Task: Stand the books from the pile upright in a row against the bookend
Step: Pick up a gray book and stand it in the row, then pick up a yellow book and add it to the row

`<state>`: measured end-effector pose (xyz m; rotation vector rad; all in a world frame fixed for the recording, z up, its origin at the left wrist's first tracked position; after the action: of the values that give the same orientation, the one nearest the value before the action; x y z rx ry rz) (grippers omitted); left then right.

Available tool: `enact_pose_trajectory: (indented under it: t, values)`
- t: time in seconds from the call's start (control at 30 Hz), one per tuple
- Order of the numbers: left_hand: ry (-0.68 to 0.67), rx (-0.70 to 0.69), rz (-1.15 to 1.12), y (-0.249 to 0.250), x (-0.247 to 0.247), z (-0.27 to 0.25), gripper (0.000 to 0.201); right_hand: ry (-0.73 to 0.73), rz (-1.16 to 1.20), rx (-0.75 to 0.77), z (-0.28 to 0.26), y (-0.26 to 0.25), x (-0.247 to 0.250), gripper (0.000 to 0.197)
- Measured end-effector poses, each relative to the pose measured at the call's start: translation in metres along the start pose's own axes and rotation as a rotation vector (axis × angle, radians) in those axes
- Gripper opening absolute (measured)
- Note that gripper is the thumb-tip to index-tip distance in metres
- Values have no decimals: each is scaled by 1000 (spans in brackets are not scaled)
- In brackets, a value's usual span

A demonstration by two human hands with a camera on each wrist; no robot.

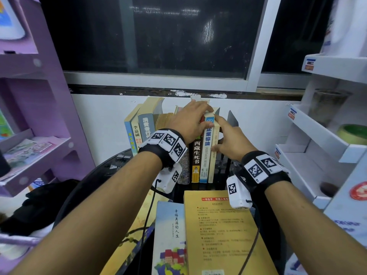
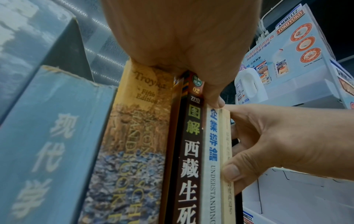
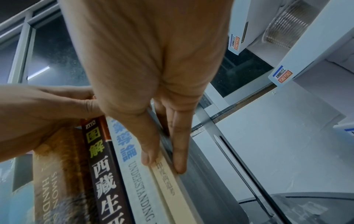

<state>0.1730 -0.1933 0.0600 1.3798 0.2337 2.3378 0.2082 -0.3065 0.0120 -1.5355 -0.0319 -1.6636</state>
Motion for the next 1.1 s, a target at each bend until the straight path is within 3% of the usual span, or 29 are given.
enact_pose_trajectory:
  t: [0.37, 0.67, 0.87, 1.1]
  values:
    - [0, 7, -20, 0, 1, -2, 42, -54, 29, -46, -9, 5, -2, 101]
    - [-13, 30, -162, 12, 12, -20, 41, -26, 53, -73, -27, 7, 12, 96]
    - [55, 28, -229, 21, 23, -47, 38, -56, -2, -153, -57, 16, 19, 94]
    - [167, 22, -307, 32, 25, -90, 32, -203, -90, -238, -97, 23, 11, 82]
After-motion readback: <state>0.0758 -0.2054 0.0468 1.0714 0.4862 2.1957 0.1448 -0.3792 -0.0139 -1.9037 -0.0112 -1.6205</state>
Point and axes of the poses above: each hand's wrist, its own z-axis towards the middle knuckle, its own x-axis out of the back of the hand, y = z × x, the point moved 7 cm from there along z, towards the middle knuckle, and after that the axes turned 8 degrees about -z, right-handed, at the moved point
